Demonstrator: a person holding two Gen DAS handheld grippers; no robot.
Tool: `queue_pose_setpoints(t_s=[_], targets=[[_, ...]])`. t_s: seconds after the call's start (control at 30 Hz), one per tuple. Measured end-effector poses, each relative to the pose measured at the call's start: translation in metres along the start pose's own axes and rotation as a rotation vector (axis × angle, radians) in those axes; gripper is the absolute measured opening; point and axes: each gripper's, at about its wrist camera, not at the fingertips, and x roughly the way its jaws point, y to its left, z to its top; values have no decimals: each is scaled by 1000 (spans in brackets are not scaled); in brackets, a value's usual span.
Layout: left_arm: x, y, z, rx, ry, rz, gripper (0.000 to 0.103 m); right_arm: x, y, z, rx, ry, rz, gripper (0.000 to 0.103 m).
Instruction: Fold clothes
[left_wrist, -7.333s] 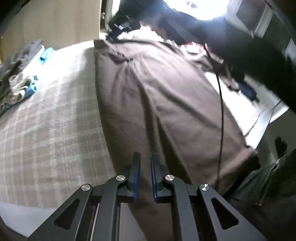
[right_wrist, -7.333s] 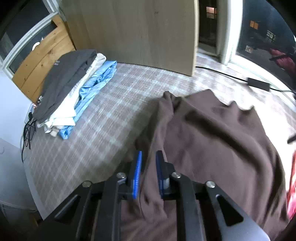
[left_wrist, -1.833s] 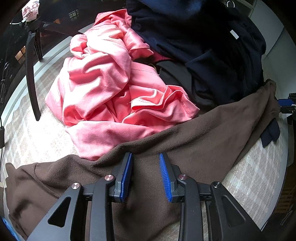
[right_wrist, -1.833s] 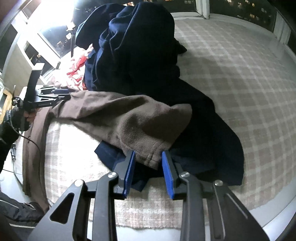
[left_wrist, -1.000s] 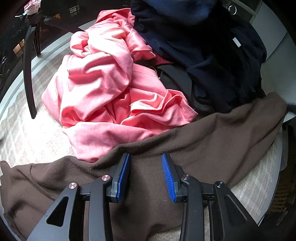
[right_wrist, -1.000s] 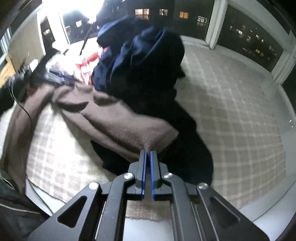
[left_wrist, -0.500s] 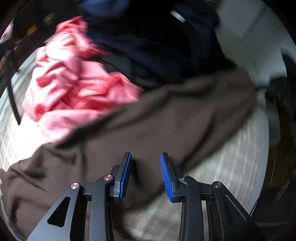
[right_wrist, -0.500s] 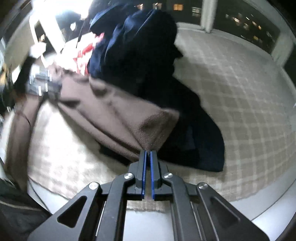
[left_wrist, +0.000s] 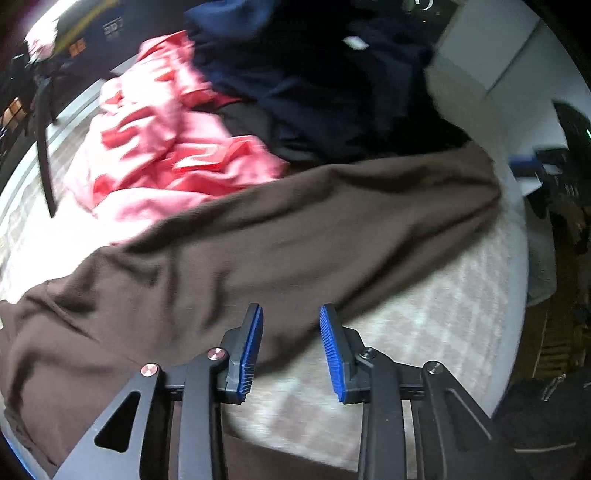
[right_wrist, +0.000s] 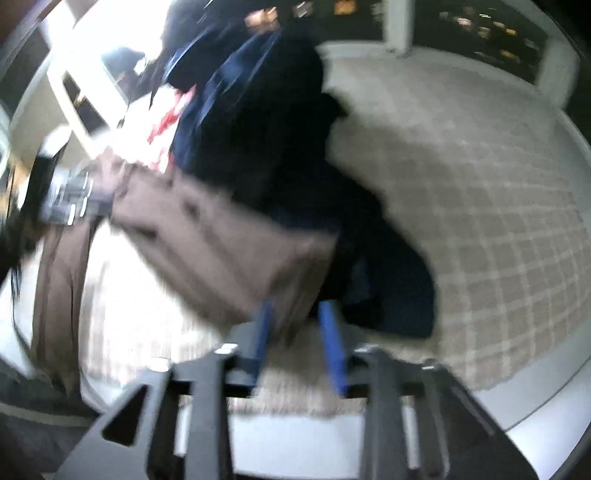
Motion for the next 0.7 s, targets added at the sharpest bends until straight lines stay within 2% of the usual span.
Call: queue_pose_setpoints(t_s=[0.17, 0.2, 0.3, 0.4, 0.43, 0.5, 0.53, 0.57, 0.7], targets=[[-12, 0, -11, -40, -11, -7, 31, 37, -9, 29, -4, -2, -6, 38], [-18, 3, -17, -52, -12, -3, 31, 45, -11, 30, -7, 4, 21, 38], [-52, 9, -50, -116, -9, 35, 31, 62, -13, 31, -29, 25, 89, 38], [-78, 22, -83, -196, -6, 70, 31, 62, -16, 24, -31, 32, 119, 38], [-84, 33, -96, -217, -4, 88, 31, 61, -17, 22, -28, 32, 132, 35], [-74, 29, -106, -243, -2, 122, 31, 49, -15, 22, -25, 9, 164, 15], [-79, 33, -114, -258, -6, 132, 31, 42, -14, 22, -24, -2, 180, 12], [-72, 36, -117, -272, -13, 136, 31, 36, -13, 22, -22, -13, 196, 5], [-51, 45, -124, -327, -34, 146, 31, 4, 11, 24, -22, -67, 213, 5]])
